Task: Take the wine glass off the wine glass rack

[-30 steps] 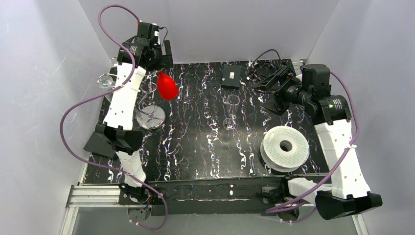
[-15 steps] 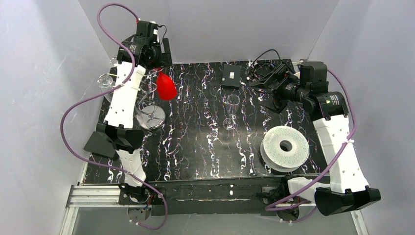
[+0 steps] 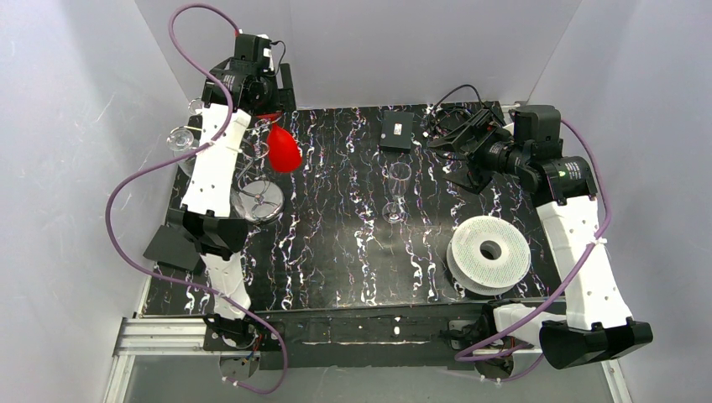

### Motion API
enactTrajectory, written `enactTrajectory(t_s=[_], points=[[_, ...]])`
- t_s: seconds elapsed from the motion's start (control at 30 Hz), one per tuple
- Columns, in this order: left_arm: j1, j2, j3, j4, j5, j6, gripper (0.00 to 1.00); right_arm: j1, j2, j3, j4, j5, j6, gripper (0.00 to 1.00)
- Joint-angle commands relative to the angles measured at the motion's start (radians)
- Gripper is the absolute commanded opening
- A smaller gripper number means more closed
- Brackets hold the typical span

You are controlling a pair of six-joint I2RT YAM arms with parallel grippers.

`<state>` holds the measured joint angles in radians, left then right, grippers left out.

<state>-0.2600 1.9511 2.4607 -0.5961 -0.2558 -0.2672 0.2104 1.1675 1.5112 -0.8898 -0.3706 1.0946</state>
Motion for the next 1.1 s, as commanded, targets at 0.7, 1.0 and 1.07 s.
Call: enactTrajectory(t_s=[0.7,1.0,1.07], points=[[0.011,-0.060,0.010,0.002,0.084,0.029,0.66,-0.003,-0.012,0.040,0.035,-0.022,-0.013,0.93],[0.011,-0.101,-0.027,0.025,0.136,0.017,0.63,-0.003,-0.040,0.035,0.024,-0.020,-0.010,0.93],[0.011,-0.110,-0.035,0.028,0.143,0.018,0.63,-0.003,-0.046,0.032,0.022,-0.018,-0.009,0.93]])
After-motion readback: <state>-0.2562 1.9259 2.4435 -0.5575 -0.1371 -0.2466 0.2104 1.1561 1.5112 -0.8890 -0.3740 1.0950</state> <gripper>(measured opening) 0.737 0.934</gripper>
